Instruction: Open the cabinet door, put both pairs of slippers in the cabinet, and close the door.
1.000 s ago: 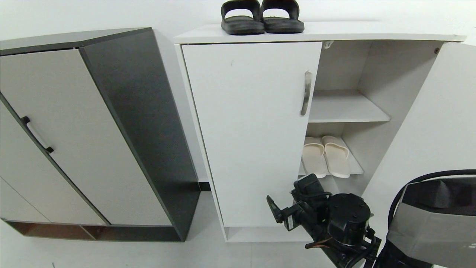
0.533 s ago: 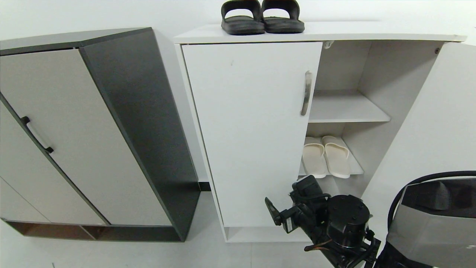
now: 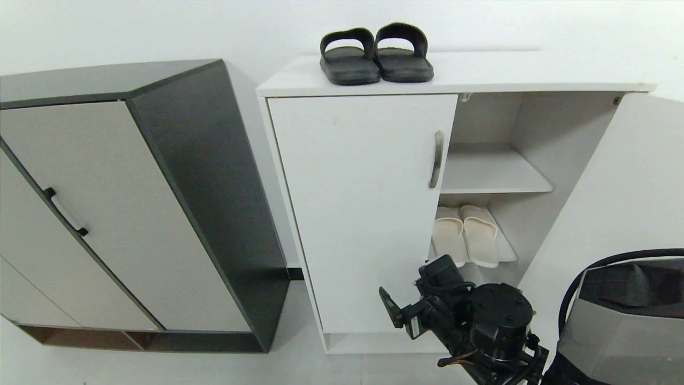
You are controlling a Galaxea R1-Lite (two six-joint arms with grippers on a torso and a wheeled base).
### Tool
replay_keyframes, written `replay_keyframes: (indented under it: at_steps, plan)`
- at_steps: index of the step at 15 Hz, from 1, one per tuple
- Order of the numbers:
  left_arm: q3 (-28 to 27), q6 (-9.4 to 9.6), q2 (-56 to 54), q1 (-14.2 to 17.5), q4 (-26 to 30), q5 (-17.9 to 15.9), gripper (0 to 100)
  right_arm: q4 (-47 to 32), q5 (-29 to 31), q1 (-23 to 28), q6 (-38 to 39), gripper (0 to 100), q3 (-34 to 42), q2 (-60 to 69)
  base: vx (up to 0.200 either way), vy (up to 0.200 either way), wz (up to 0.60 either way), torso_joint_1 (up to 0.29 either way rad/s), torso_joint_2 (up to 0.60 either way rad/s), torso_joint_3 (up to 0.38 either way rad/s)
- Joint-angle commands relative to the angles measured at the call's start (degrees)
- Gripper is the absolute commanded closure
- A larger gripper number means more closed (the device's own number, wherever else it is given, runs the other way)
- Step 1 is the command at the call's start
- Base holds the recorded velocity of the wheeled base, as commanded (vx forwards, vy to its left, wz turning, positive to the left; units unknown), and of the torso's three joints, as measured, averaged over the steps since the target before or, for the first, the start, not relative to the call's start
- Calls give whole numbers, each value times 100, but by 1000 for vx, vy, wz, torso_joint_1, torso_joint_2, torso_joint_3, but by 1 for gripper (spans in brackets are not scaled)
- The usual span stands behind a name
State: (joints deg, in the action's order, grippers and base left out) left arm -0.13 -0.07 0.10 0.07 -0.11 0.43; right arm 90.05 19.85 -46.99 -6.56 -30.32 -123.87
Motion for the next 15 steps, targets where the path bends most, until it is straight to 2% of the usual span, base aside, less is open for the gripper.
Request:
replay_keyframes:
  at_steps: [1, 7, 15]
  plan:
    - [5, -1, -1, 1, 2, 1, 100, -5, 2, 6, -3, 0, 0, -6, 0, 0, 0, 76, -525, -349]
    - [5, -1, -1, 1, 2, 1, 100, -5, 2, 6, -3, 0, 0, -6, 0, 0, 0, 119, -463, -339]
    - [5, -1, -1, 1, 2, 1, 100, -5, 2, 6, 5, 0, 17, -23, 0, 0, 0, 176, -484, -316]
